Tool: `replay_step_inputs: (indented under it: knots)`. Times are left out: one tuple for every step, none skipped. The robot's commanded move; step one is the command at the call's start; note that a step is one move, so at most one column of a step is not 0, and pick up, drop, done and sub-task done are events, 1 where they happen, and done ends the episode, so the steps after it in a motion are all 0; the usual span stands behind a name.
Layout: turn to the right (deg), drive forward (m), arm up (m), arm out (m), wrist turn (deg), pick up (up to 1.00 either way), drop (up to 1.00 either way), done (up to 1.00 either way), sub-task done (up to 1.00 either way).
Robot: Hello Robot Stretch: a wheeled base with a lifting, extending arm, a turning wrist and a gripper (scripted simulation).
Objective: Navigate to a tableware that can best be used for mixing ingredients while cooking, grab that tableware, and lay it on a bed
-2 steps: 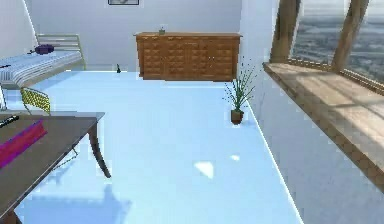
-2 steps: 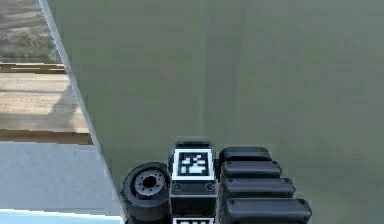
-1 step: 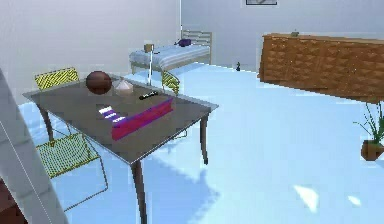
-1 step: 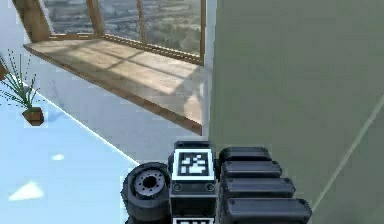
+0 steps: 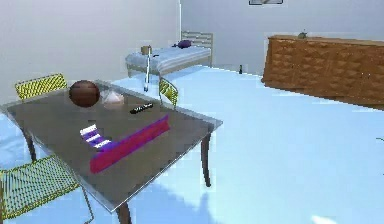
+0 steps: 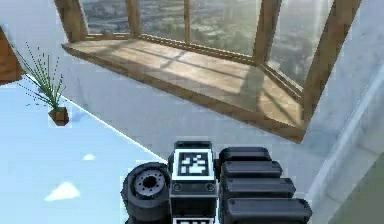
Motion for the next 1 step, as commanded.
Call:
replay_step_inputs:
  knots:
    - [21.0, 0.0, 0.0, 0.0, 0.0, 0.0, 0.0, 0.0, 0.0]
